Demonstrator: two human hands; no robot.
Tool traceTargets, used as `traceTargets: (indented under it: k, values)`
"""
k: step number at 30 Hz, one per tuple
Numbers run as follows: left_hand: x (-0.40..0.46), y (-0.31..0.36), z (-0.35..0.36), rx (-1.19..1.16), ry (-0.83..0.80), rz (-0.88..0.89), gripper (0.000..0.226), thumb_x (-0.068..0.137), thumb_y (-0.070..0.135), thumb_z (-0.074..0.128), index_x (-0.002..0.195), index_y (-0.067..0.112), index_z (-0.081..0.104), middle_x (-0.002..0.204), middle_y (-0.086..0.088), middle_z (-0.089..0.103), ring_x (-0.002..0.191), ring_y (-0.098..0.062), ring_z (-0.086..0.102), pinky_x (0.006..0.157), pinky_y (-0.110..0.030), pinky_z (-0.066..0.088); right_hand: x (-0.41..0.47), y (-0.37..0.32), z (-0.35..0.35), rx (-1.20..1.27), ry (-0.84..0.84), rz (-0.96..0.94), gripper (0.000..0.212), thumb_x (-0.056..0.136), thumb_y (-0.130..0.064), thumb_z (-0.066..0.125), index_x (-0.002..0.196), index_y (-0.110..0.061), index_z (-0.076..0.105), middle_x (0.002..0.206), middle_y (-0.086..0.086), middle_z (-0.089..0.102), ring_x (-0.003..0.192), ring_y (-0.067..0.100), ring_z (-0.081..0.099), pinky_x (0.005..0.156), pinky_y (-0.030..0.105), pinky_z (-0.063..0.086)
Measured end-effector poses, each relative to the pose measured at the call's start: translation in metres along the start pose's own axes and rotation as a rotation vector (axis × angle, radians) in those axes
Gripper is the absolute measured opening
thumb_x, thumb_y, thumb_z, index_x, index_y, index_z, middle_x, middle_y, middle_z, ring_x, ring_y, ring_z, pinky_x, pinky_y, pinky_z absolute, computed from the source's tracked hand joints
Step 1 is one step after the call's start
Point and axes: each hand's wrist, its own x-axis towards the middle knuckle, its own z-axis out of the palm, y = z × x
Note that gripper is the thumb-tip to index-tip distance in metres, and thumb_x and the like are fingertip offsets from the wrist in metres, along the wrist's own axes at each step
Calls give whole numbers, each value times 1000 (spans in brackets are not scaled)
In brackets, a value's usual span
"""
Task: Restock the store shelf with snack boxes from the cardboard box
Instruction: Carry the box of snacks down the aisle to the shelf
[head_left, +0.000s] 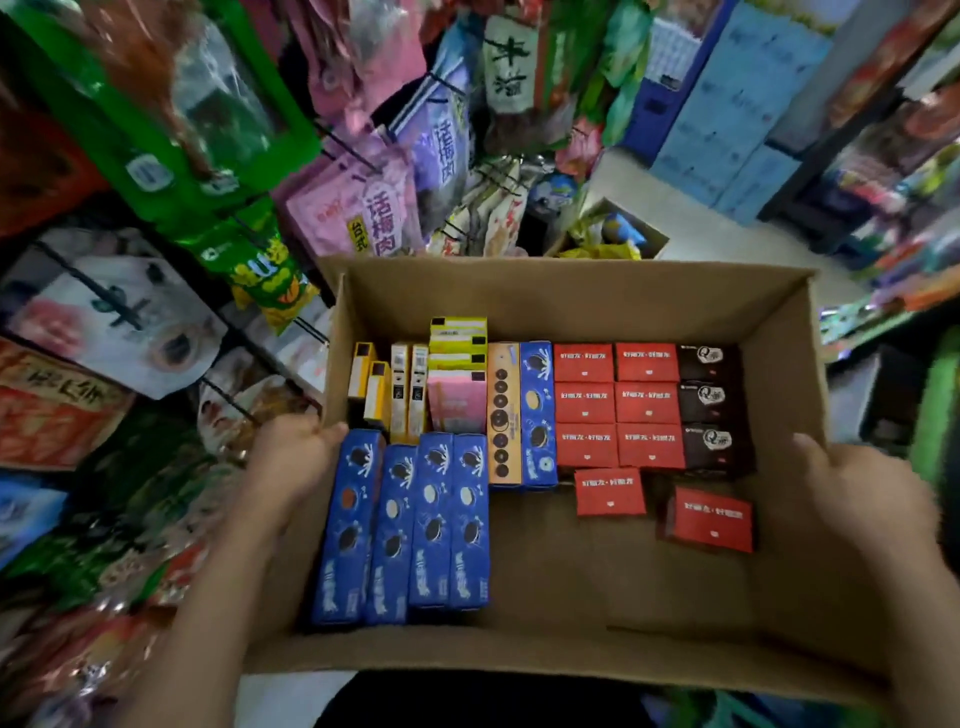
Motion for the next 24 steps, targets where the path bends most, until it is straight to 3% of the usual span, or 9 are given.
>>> traceTargets:
  k: [6,10,13,17,22,24]
  values:
    - [-5,2,39,-7,-3,-139,39,91,37,64,64,10,61,60,-6,57,61,-28,55,57,-35,38,95,-16,2,-90,-95,-155,58,100,-51,37,101,-3,69,101,31,68,96,48,63,84,51,51]
    - [-19,1,72,-24,41,-256,48,90,31,66,46,19,51,49,8,50,58,-24,52,54,-32,33,161,-32,18,-144,-166,-309,75,86,-64,25,82,-3,68,88,28,69,87,44,64,81,50,51]
    - [-34,-5,95,-16,60,-389,42,91,31,66,52,17,60,51,6,57,58,-19,57,57,-32,41,206,-53,34,-215,-266,-378,64,95,-58,33,85,-6,69,96,27,70,93,43,65,82,47,52]
    - [-56,-36,131,-135,153,-576,39,89,28,70,52,17,68,42,4,57,44,-15,53,51,-30,39,244,-83,65,-269,-309,-519,49,100,-48,43,92,-9,72,98,24,71,94,40,66,78,42,52]
    - [-73,-87,175,-102,194,-746,36,90,30,69,54,27,66,58,11,62,58,-10,60,52,-23,42,257,-134,127,-360,-427,-639,48,101,-50,40,94,-14,71,103,19,71,96,36,65,81,41,52]
    - [-70,-107,191,-122,189,-782,31,91,29,67,61,23,69,58,9,61,58,-11,58,54,-23,43,257,-154,158,-368,-483,-639,47,100,-50,41,96,-13,71,101,19,70,92,36,65,82,42,53]
